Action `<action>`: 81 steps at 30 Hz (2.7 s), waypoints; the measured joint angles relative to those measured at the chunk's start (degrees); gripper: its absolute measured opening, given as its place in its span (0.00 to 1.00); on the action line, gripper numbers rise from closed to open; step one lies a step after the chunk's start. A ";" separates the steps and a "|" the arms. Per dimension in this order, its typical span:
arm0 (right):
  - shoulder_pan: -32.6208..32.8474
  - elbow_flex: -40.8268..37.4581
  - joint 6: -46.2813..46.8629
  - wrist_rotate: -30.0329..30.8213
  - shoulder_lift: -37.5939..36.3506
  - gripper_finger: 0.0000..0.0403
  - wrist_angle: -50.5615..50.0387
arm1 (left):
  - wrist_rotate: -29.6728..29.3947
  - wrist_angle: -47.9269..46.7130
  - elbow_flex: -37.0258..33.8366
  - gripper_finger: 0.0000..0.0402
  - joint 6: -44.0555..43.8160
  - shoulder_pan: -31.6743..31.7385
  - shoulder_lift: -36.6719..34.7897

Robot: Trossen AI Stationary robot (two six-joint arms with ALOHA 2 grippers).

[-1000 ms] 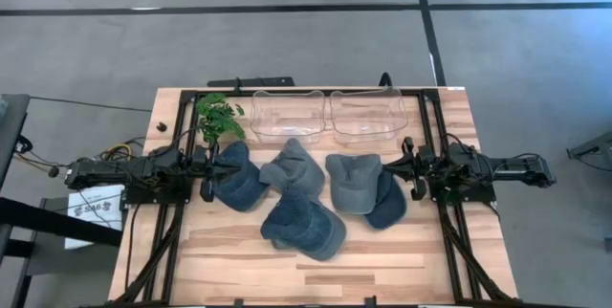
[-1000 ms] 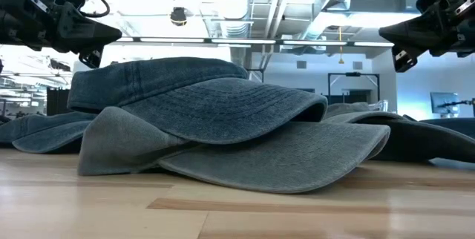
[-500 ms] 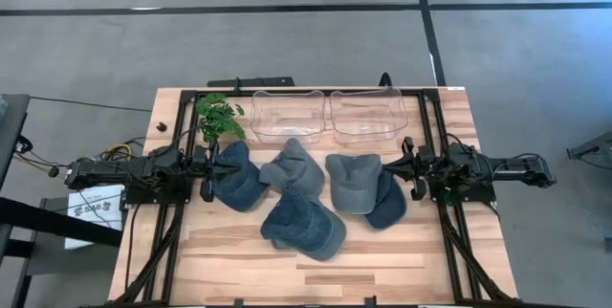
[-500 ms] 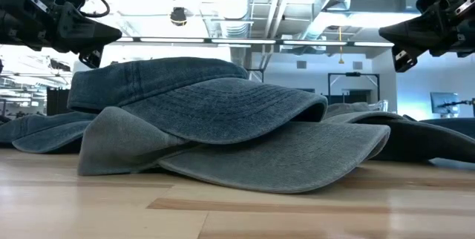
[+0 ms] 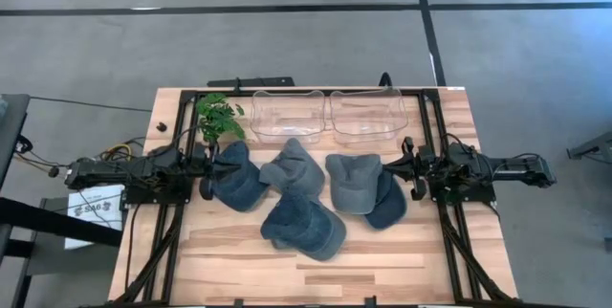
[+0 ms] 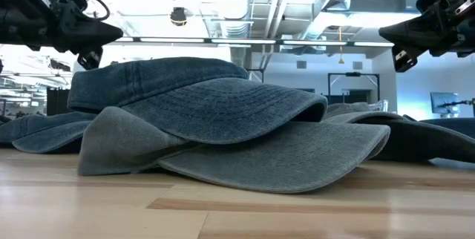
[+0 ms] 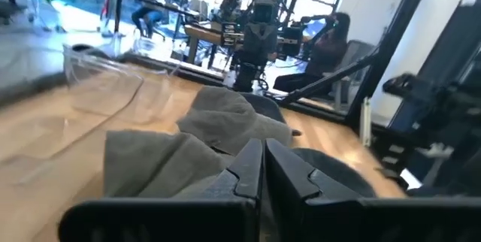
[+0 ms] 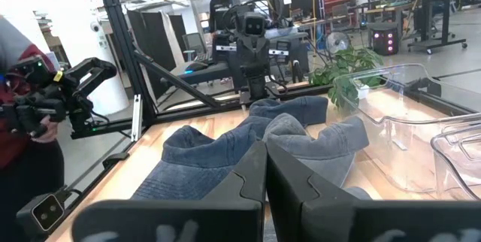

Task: Pick & Place hat
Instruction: Put the top left blue cap into the left transparent bin

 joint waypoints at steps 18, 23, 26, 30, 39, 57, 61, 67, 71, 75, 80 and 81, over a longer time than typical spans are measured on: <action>-0.01 -0.02 0.00 0.02 0.00 0.00 0.01 | -18.31 -11.13 30.83 0.00 3.12 0.00 28.76; 0.00 0.00 0.00 0.02 -0.02 0.00 0.00 | -21.12 -16.21 44.26 0.00 -3.24 0.02 42.82; 0.00 0.00 0.00 0.02 0.00 0.00 0.00 | -21.21 -20.94 51.17 0.00 -8.36 -0.31 49.90; -0.02 0.00 0.00 0.02 -0.02 0.00 0.02 | -21.49 -29.93 58.10 0.00 -19.18 -2.27 57.05; -0.02 0.00 0.00 0.02 -0.02 0.00 0.02 | -29.19 -34.29 59.44 0.00 -46.78 -16.14 65.22; 0.00 0.00 0.00 0.02 -0.02 0.00 0.00 | -20.83 -62.87 59.44 0.26 -76.40 -22.95 72.49; -0.01 0.00 0.00 0.02 0.00 0.00 0.00 | -18.24 -66.96 59.44 0.36 -76.42 -21.21 72.98; -0.01 -0.01 0.00 0.02 -0.01 0.00 0.00 | -12.46 -69.40 55.88 0.52 -73.78 -17.40 72.99; 0.00 0.00 0.00 0.02 0.00 0.00 0.02 | -9.99 -66.60 51.39 0.59 -68.98 -14.03 72.92; -0.01 -0.01 0.00 0.02 -0.01 0.00 0.01 | -8.59 -61.38 46.95 0.61 -63.73 -10.77 72.92; 0.00 -0.02 0.00 0.02 -0.01 0.00 0.00 | -8.20 -56.14 42.06 0.60 -57.49 -7.05 72.91; 0.00 0.00 0.00 0.02 -0.02 0.00 0.00 | -8.13 -55.43 41.36 0.59 -56.33 -6.39 72.89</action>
